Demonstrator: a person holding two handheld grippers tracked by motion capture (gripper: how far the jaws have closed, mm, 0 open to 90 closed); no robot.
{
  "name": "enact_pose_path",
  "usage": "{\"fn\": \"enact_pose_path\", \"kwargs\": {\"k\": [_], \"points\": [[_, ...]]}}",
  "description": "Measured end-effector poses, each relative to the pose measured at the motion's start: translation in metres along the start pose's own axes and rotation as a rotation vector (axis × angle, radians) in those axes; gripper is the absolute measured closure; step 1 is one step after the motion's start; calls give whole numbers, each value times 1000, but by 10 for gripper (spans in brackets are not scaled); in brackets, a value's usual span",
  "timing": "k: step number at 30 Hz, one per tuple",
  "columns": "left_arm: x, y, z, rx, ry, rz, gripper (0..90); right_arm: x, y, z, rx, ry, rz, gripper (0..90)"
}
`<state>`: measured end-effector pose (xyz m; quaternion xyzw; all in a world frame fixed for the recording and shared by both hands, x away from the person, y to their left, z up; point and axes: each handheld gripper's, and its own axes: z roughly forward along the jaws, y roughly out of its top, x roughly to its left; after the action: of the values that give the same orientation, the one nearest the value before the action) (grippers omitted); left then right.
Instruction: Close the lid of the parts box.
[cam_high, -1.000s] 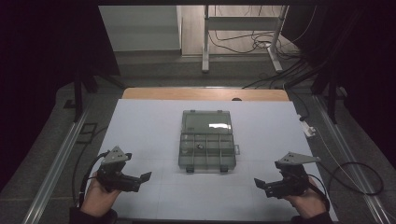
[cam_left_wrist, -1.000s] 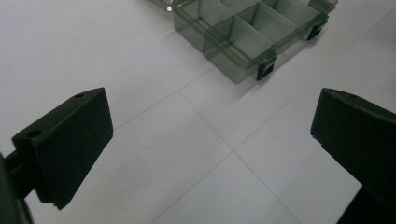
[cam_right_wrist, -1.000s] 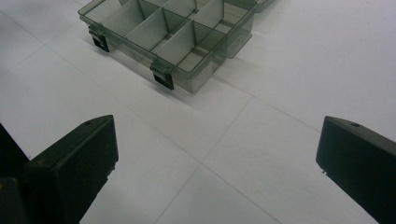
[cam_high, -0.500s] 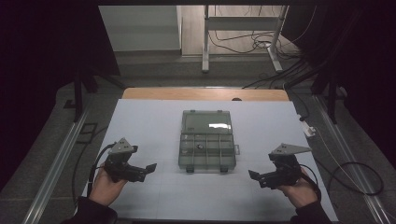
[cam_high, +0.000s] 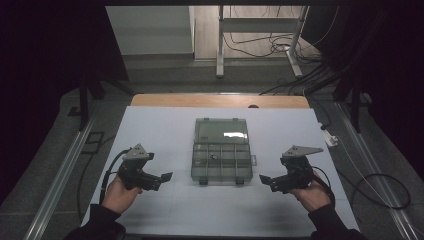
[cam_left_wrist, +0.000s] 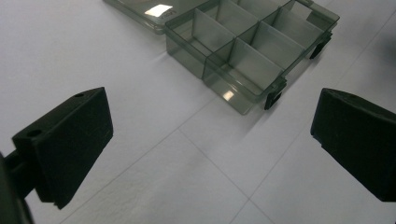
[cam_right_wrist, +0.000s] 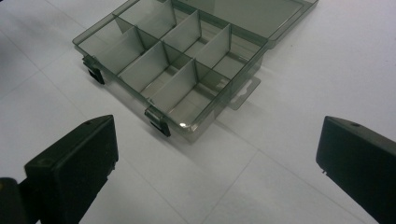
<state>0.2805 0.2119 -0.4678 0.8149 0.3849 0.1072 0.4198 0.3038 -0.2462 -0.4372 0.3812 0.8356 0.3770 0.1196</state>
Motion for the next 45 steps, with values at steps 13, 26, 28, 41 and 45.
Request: {"fn": "enact_pose_path", "kwargs": {"k": [13, 26, 28, 41, 45], "points": [[5, 14, 19, 35, -21, -33, 0, -11, 15, 17, 9, -17, 3, 0], [8, 29, 36, 63, -3, -24, 0, -24, 31, 39, 27, -46, -7, 0], [8, 31, 39, 67, -2, -19, 0, -26, 35, 43, 24, -46, -6, 0], [13, 44, 54, 76, -8, -22, 1, -31, 53, 59, 26, -37, -20, 0], [16, 48, 59, 74, -14, -16, 1, -35, 59, 68, 31, -39, -7, 0]]}}
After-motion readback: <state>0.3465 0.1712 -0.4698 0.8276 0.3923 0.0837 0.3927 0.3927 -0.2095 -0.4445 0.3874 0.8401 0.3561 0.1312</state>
